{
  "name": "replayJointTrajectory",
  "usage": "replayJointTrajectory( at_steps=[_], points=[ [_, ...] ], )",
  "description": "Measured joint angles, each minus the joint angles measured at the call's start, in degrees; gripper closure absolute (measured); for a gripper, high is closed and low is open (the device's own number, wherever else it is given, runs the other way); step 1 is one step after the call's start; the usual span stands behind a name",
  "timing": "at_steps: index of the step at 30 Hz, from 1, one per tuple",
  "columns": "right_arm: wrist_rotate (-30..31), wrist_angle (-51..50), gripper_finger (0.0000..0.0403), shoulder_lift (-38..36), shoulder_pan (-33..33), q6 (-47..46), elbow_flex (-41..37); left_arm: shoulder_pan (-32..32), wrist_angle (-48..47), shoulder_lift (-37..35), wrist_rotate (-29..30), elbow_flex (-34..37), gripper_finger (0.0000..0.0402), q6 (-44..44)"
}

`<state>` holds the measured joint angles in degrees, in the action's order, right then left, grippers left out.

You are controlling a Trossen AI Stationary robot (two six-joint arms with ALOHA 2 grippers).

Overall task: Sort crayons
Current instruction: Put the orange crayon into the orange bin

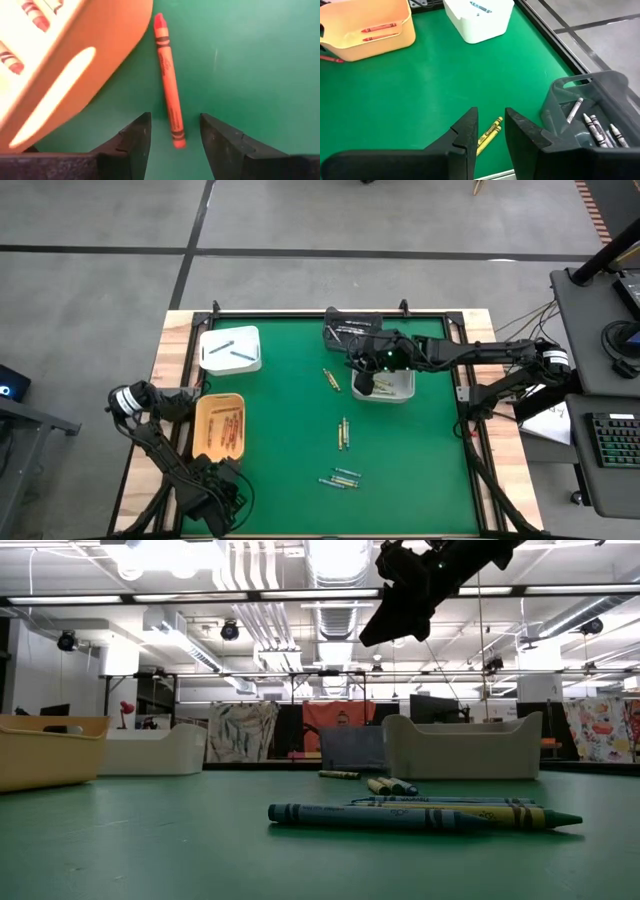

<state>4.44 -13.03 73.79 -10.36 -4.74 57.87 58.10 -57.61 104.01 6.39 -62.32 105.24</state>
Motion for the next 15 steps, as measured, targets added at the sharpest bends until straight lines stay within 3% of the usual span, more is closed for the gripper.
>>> replayJointTrajectory(
  at_steps=[7, 15],
  points=[
    [0.0, -0.1, 0.0319, 0.0, 1.6, -0.3, 0.0, 0.2, 2.2, -0.1, 1.1, 1.2, 0.0255, 0.3],
    [0.1, 0.0, 0.0325, 0.0, 1.6, 0.3, 0.0, 0.4, 3.7, 0.7, 1.5, 1.1, 0.0316, -0.5]
  ],
)
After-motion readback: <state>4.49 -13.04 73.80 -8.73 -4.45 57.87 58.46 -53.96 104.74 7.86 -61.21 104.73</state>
